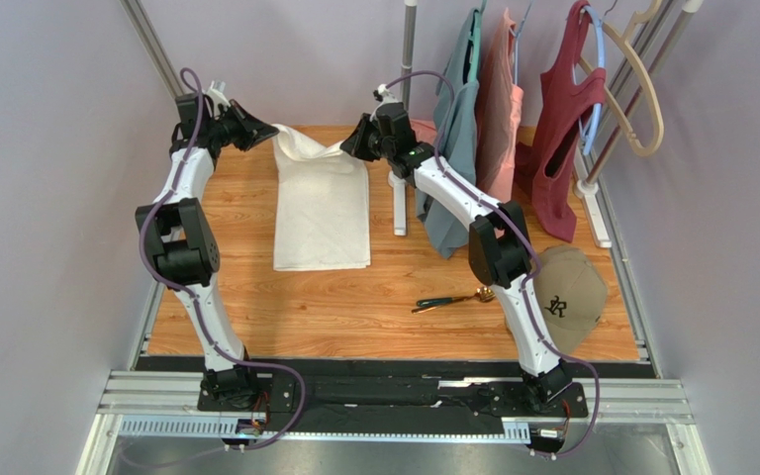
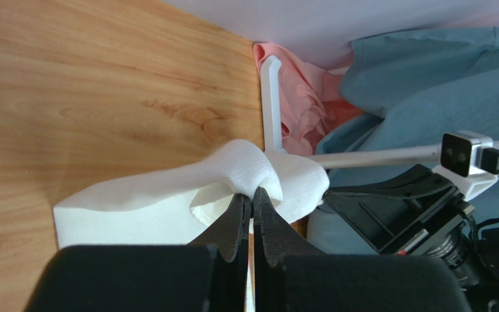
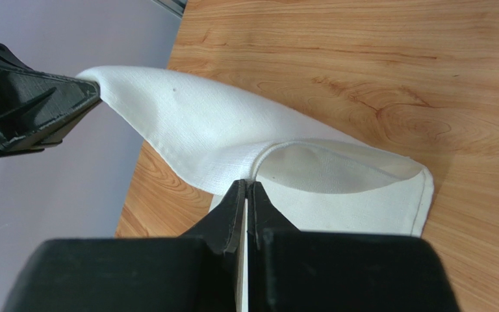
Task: Fold the napkin into a case and place the utensils inside
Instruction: Smooth out the square-folded napkin at the center of the board.
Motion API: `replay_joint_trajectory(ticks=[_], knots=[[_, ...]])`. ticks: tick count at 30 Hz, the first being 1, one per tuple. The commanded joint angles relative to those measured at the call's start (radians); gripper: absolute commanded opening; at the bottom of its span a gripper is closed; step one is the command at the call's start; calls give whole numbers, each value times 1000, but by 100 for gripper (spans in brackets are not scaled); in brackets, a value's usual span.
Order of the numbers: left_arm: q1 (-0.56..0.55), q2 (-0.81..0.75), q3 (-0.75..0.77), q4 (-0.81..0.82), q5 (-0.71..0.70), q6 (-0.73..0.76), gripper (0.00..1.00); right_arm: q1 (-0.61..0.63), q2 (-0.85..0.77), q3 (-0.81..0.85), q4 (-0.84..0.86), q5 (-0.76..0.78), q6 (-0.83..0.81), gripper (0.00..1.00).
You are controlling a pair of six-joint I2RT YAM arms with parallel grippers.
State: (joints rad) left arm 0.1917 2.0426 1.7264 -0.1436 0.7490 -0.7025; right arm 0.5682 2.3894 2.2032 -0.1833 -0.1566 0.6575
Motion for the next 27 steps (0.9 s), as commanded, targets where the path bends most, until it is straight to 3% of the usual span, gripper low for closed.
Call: replay_joint_trajectory(ticks=[1,5,9,19,27], knots=[[8,42,116,-43,53,23,0,-31,2,13,38,-8,22,0],[6,18,50,-91,84,27,0,-30,-61,-90,33,-31,60,0],[8,-71,-31,-310,18,112,0,-21,-166,-235,30,-75,96,0],[6,-357,-477,-415,-72,225,0,21,-323,-557,13,-195,140,0],[6,-447,-565,-565,-292,327,0,64,-383,-683,4,-207,117,0]])
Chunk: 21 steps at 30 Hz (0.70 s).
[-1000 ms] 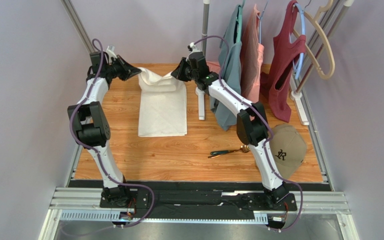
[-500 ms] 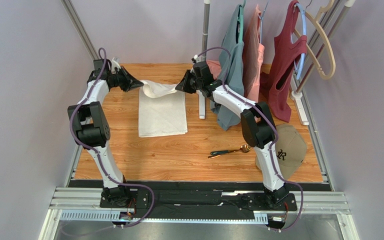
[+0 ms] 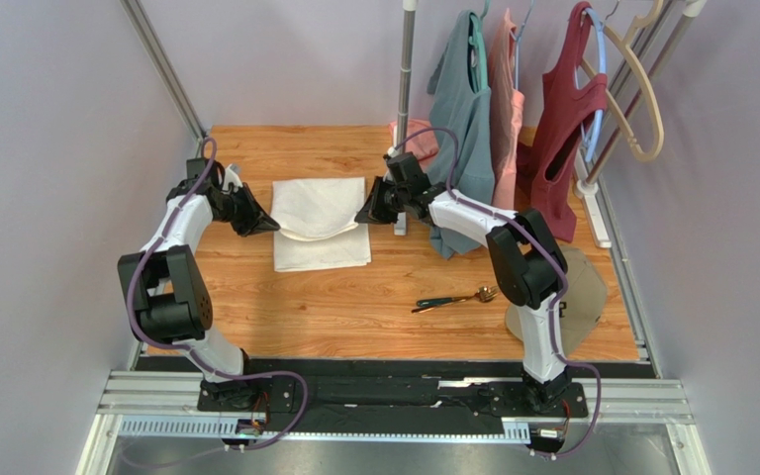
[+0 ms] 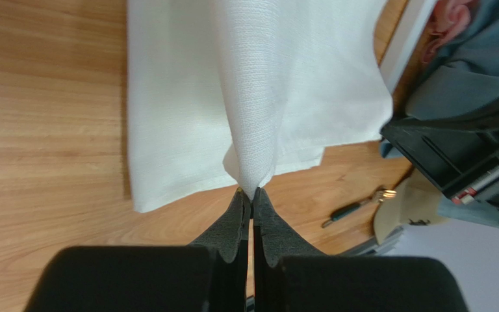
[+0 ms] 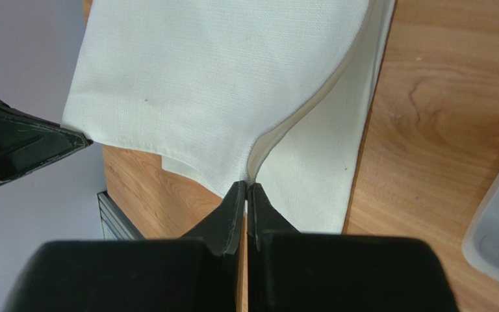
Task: Fold the napkin into a case and place the utensils inside
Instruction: Smooth out the square-folded napkin at the center of the board.
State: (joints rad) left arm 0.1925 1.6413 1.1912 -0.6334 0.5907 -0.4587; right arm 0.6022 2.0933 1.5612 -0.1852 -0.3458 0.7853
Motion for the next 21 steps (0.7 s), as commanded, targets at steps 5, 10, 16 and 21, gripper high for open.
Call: replay_joint_trajectory(ticks=[5,10,16,21], knots=[[5,-25,-54,-94,-141,97,0,38,-110,-114,6,-12,-17,0],[5,-8,-79,-89,-144,95,0,39,-131,-171,1,1,-37,0],[5,-3,-134,-86,-140,94,0,39,-136,-214,3,13,-49,0],[5,15,-160,-77,-157,86,0,39,-119,-205,1,22,-54,0]])
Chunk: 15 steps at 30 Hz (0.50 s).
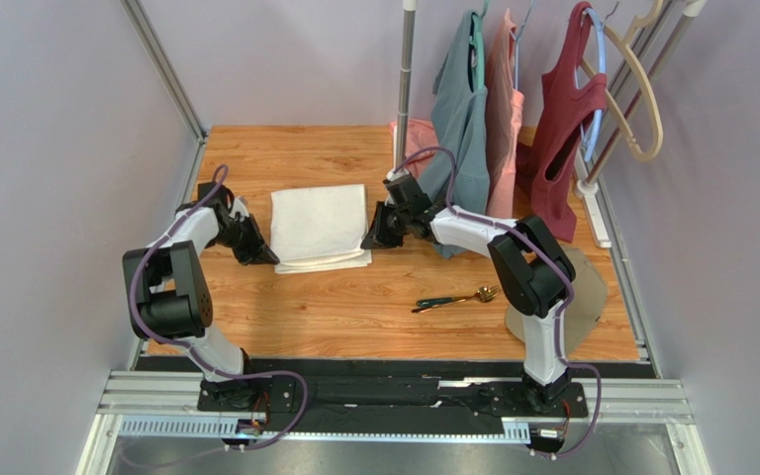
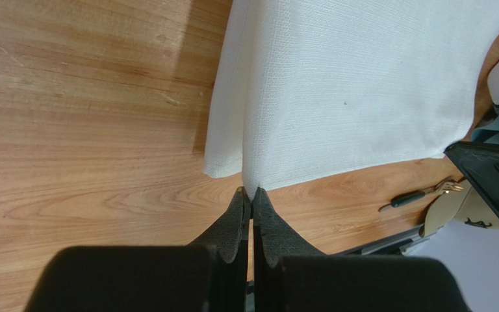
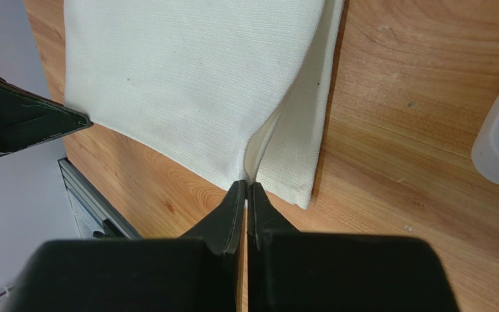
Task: Fold the napkin into a case and place the utensils inside
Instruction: Smooth out the square-folded napkin at the center of the board.
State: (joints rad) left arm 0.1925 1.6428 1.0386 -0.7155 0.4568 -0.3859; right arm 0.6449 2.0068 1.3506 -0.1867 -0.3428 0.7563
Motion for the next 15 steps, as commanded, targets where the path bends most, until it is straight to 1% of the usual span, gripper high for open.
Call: replay_joint_trajectory(ticks=[1,10,15], knots=[[5,15,-8,10,-23,13,0,-4,-29,11,1,18,-23,0],[7,26,-25,-4,-20,27,0,-7,-45,-4,-17,47,-44,0],[5,-23,-32,-12,-26,24,0,-7,-52,-8,-23,50,-51,0]])
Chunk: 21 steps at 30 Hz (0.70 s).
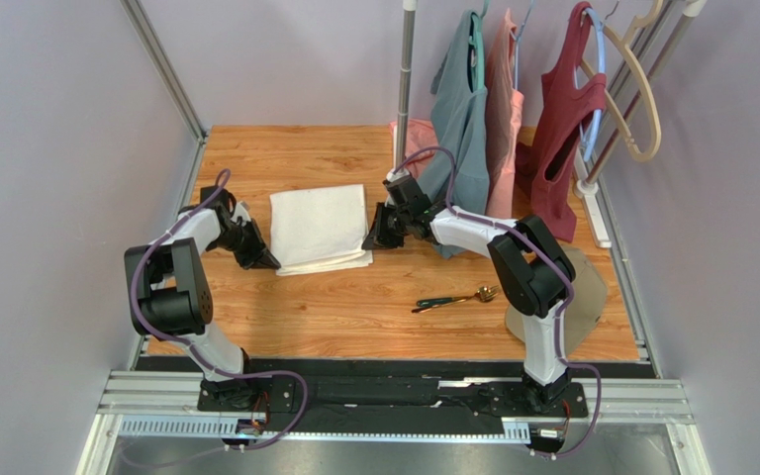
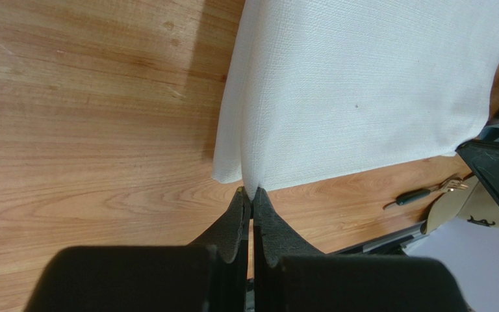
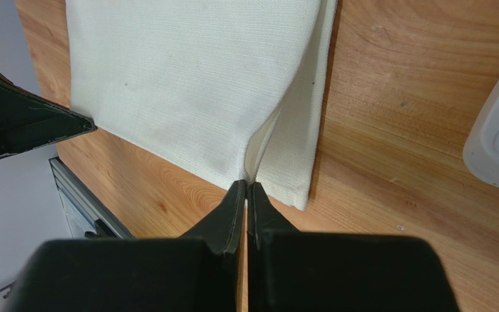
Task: Fold the napkin into a case and place the utensils inside
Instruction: Smooth out the square-folded napkin at the center of the board.
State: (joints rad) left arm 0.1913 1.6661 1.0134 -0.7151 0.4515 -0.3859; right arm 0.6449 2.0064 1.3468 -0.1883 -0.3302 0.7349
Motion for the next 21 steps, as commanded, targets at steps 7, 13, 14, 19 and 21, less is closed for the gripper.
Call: replay_joint_trajectory(ticks=[7,13,14,19,21], knots=[[7,-83,-6,-32,-25,24,0,-16,-60,-6,-34,51,-42,0],[7,-95,-27,-30,16,15,0,-24,-64,-18,-39,53,-48,0],[7,-98,-38,-27,-5,16,0,-24,-64,-18,-39,51,-48,0],[7,-89,-61,-30,-27,22,0,-24,-74,-31,-39,57,-49,0],[7,-94,-73,-23,-23,15,0,-24,-74,-32,-40,59,-52,0]])
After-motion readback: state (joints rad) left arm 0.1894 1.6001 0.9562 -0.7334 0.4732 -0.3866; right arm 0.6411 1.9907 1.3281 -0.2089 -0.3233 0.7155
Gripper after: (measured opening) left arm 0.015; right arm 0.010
